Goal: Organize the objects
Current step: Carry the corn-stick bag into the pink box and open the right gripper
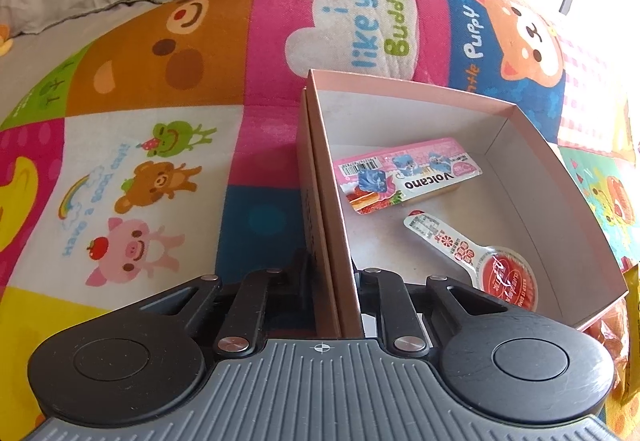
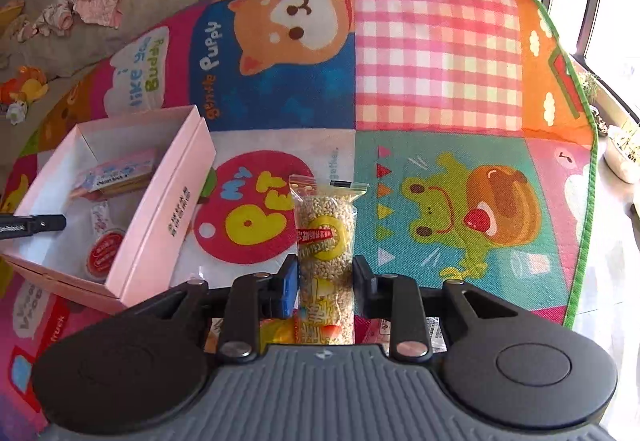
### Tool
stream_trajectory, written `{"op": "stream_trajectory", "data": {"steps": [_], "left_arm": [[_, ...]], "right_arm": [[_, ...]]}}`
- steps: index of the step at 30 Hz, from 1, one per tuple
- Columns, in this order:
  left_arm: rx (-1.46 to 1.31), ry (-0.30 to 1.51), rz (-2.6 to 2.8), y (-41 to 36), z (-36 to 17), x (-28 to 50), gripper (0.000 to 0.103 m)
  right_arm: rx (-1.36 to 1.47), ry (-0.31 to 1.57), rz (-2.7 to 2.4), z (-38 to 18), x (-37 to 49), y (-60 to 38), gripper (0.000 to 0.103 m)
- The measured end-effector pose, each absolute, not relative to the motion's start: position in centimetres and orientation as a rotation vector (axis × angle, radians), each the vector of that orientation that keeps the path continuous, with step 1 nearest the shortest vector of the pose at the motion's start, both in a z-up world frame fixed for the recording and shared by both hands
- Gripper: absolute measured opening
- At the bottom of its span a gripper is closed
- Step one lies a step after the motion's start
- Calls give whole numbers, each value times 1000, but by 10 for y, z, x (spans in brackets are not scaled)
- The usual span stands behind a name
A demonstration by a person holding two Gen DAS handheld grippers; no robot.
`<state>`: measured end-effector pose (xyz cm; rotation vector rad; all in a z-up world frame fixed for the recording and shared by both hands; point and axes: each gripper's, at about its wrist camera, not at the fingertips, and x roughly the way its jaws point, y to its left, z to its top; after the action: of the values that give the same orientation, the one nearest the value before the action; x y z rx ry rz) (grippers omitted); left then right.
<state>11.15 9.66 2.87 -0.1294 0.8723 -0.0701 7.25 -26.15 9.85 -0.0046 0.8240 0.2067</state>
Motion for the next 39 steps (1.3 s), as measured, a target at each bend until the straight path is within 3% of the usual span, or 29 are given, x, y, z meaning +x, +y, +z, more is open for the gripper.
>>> {"op": "stream_trajectory", "data": {"steps": [12,20,27,35,39], "left_arm": [[-101,869,-77,92,29,105,17],[-122,858,-85,94,27,104,18],[-131,857,-95,97,27,103,19],[-134,855,-105,97,27,102,20],[-144,851,-104,97,27,102,20]], "right_arm": [[28,722,476,191,-19,-217,27],[43,705,604,212,2,-165,27],[-21,752,617,196,66,-109,28],[97,862,566,144,113,-101,33],[73,754,442,140,72,-153,54]]}}
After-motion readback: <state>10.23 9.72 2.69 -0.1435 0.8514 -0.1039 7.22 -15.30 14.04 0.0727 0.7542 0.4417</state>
